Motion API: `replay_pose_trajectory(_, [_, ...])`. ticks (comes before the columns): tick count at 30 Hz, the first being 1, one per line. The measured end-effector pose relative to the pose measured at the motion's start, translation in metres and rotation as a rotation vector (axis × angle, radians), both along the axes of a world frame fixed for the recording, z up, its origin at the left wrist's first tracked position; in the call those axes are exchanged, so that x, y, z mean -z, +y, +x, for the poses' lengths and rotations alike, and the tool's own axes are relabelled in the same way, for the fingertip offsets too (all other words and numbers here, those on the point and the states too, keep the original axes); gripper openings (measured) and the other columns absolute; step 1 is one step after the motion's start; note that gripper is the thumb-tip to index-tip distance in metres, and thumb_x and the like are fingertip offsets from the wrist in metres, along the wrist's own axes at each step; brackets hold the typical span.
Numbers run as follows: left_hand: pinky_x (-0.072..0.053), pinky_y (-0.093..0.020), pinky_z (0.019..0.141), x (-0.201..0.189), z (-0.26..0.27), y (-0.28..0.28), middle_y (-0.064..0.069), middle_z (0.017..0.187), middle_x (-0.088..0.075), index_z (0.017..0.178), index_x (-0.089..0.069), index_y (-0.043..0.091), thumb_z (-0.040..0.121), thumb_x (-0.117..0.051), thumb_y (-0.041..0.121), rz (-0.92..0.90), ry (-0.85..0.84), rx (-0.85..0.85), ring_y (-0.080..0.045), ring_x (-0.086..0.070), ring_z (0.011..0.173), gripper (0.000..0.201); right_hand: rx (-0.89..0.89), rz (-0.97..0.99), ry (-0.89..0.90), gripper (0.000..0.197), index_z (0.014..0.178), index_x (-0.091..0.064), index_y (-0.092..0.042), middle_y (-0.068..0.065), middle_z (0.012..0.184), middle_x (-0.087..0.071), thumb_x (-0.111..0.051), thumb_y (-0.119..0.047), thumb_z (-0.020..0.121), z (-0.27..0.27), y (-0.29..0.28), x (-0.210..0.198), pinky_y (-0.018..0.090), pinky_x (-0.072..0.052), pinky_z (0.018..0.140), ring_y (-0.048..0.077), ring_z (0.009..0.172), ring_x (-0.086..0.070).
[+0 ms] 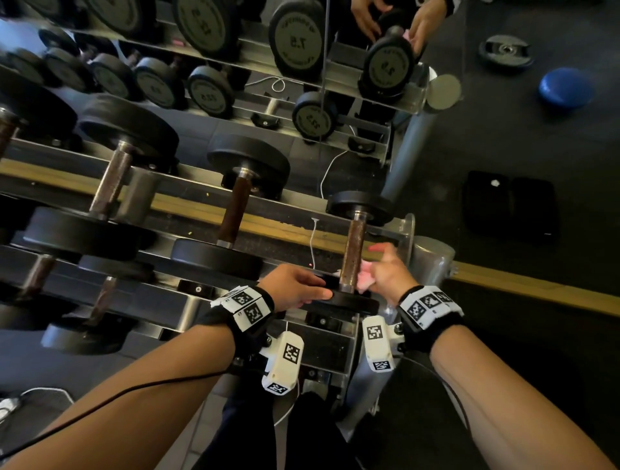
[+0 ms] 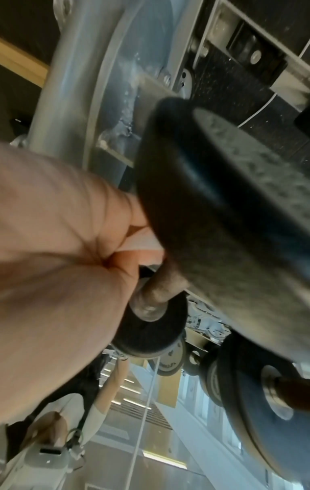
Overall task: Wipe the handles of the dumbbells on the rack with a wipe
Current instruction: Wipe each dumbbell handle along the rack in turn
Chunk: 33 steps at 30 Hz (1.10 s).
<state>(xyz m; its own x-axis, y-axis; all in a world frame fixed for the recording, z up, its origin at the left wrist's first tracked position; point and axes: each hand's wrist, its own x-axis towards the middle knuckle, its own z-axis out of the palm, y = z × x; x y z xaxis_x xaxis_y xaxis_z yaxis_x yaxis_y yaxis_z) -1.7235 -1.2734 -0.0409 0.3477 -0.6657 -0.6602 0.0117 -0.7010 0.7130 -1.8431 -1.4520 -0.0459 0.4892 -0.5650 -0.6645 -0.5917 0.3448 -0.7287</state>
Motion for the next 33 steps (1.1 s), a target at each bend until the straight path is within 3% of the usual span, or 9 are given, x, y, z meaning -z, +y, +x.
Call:
replay_pose_trajectory(3, [-0.059, -0.034, 0.088, 0.0, -0.002, 0.0, 0.01, 0.088, -0.076, 0.101, -0.073, 0.035, 0.076, -0.081, 0.041, -0.015, -0.001, -0.029, -0.01, -0.072, 0.088, 0.026, -0.081, -0.036, 0.03, 0.043, 0.12, -0.045, -0.019, 0.017, 0.104, -0.063, -0.047, 0.009, 0.088, -0.008, 0.005, -0.005, 0.043, -0.059, 0.075, 0.031, 0.088, -0.066])
replay_pose_trajectory(5, [-0.059, -0.035, 0.087, -0.001, -0.002, 0.0, 0.008, 0.09, -0.076, 0.104, -0.074, 0.033, 0.076, -0.082, 0.038, -0.028, 0.007, -0.054, -0.011, -0.072, 0.088, 0.03, -0.091, -0.069, 0.035, 0.04, 0.109, -0.05, -0.025, 0.02, 0.113, -0.06, -0.048, 0.006, 0.085, -0.02, 0.001, -0.011, 0.055, -0.054, 0.089, 0.036, 0.1, -0.064])
replay_pose_trajectory(10, [-0.057, -0.039, 0.092, -0.01, 0.002, -0.007, 0.011, 0.106, -0.07, 0.122, -0.066, 0.028, 0.076, -0.083, 0.03, -0.013, 0.022, -0.015, -0.014, -0.069, 0.097, 0.049, -0.146, -0.167, -0.006, 0.035, 0.099, -0.048, -0.035, 0.01, 0.093, -0.059, -0.05, -0.003, 0.086, -0.033, -0.012, -0.045, 0.032, -0.052, 0.055, 0.02, 0.072, -0.065])
replay_pose_trajectory(13, [-0.048, -0.038, 0.103, -0.021, 0.01, -0.017, 0.008, 0.124, -0.062, 0.134, -0.057, 0.029, 0.074, -0.084, 0.029, -0.059, -0.046, 0.037, -0.014, -0.059, 0.114, 0.065, -0.256, -0.279, 0.021, 0.031, 0.096, -0.04, -0.036, 0.008, 0.1, -0.053, -0.047, -0.007, 0.09, -0.029, -0.011, -0.065, 0.031, -0.047, 0.063, 0.022, 0.085, -0.058])
replay_pose_trajectory(15, [-0.047, -0.031, 0.1, -0.028, 0.012, -0.024, 0.003, 0.126, -0.064, 0.136, -0.056, 0.029, 0.076, -0.083, 0.025, -0.175, -0.002, -0.005, -0.014, -0.058, 0.118, 0.066, -0.292, -0.315, -0.009, 0.031, 0.094, -0.037, -0.037, 0.011, 0.109, -0.054, -0.049, -0.008, 0.092, -0.026, -0.004, -0.073, 0.032, -0.048, 0.066, 0.023, 0.092, -0.058])
replay_pose_trajectory(19, [-0.053, -0.02, 0.078, -0.035, 0.007, -0.032, -0.008, 0.115, -0.073, 0.121, -0.068, 0.016, 0.088, -0.073, 0.016, -0.325, 0.345, -0.157, -0.015, -0.068, 0.101, 0.034, -0.302, -0.327, -0.071, 0.038, 0.097, -0.036, -0.034, 0.006, 0.112, -0.06, -0.054, -0.002, 0.092, -0.02, 0.015, -0.082, 0.048, -0.054, 0.09, 0.025, 0.103, -0.061])
replay_pose_trajectory(24, [-0.058, -0.029, 0.075, -0.027, 0.015, -0.031, -0.012, 0.11, -0.073, 0.115, -0.069, 0.008, 0.087, -0.073, 0.018, -0.253, 0.477, -0.216, -0.021, -0.07, 0.091, 0.03, -0.264, -0.327, -0.109, 0.041, 0.1, -0.037, -0.031, 0.007, 0.115, -0.061, -0.061, 0.001, 0.089, -0.013, 0.031, -0.082, 0.047, -0.051, 0.098, 0.023, 0.109, -0.061])
replay_pose_trajectory(27, [-0.056, -0.041, 0.093, -0.024, 0.024, -0.03, -0.019, 0.116, -0.07, 0.116, -0.067, 0.002, 0.087, -0.071, 0.017, -0.201, 0.518, -0.193, -0.03, -0.068, 0.102, 0.033, -0.193, -0.325, -0.142, 0.042, 0.102, -0.038, -0.028, 0.006, 0.113, -0.062, -0.063, 0.003, 0.088, -0.009, 0.037, -0.08, 0.042, -0.052, 0.098, 0.021, 0.109, -0.063])
replay_pose_trajectory(33, [-0.059, -0.033, 0.07, -0.024, 0.037, -0.027, -0.015, 0.103, -0.073, 0.113, -0.064, 0.005, 0.094, -0.061, 0.013, -0.262, 0.621, -0.346, -0.024, -0.072, 0.09, 0.021, 0.075, -0.306, -0.173, 0.041, 0.108, -0.045, -0.016, 0.006, 0.106, -0.065, -0.069, 0.007, 0.083, -0.009, 0.045, -0.066, 0.025, -0.059, 0.073, 0.021, 0.093, -0.069])
